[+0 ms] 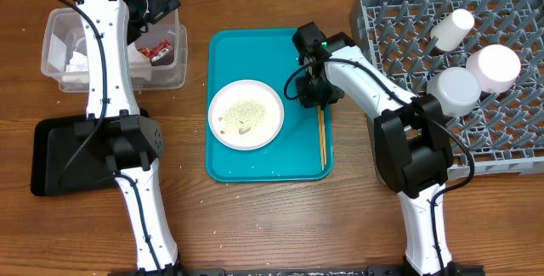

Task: Sort waste into correct bins and load items into the dishwasher
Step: 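Close the right gripper on one wooden chopstick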

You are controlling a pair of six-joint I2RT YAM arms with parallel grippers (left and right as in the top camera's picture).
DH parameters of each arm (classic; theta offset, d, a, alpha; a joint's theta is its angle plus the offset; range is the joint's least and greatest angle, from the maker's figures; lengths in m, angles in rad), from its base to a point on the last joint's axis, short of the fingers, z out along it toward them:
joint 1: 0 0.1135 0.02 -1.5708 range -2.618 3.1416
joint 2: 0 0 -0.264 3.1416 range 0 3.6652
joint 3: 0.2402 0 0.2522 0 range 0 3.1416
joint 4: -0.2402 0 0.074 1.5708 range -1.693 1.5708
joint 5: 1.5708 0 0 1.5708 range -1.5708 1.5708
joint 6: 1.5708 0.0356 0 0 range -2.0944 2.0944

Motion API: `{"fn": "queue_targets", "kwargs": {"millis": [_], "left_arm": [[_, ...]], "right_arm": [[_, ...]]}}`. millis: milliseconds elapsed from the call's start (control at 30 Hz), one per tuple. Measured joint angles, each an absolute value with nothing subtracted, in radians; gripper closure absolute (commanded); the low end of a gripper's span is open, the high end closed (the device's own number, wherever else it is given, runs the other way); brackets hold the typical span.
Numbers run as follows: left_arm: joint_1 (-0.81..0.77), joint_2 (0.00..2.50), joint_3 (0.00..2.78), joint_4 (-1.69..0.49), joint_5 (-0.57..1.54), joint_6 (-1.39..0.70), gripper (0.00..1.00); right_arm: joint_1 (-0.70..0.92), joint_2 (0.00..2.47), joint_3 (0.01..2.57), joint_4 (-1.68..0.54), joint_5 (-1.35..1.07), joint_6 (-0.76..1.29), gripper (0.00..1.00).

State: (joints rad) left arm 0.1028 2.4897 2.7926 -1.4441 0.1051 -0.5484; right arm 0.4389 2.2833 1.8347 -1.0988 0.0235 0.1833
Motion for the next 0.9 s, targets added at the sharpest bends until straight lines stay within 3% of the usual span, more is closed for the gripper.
{"fn": "queue_targets", "kwargs": {"millis": [667,900], "left_arm": [[0.103,2.49,2.793,-1.444,0.105,-0.548,0.0],[0.103,2.49,2.793,-1.444,0.105,-0.548,0.0]], "right_arm": [[0.44,2.283,1.8,-1.066,-0.002,0.183,0.67],[0.439,2.283,1.798,-1.066,-0.004,0.189,0.96]]}}
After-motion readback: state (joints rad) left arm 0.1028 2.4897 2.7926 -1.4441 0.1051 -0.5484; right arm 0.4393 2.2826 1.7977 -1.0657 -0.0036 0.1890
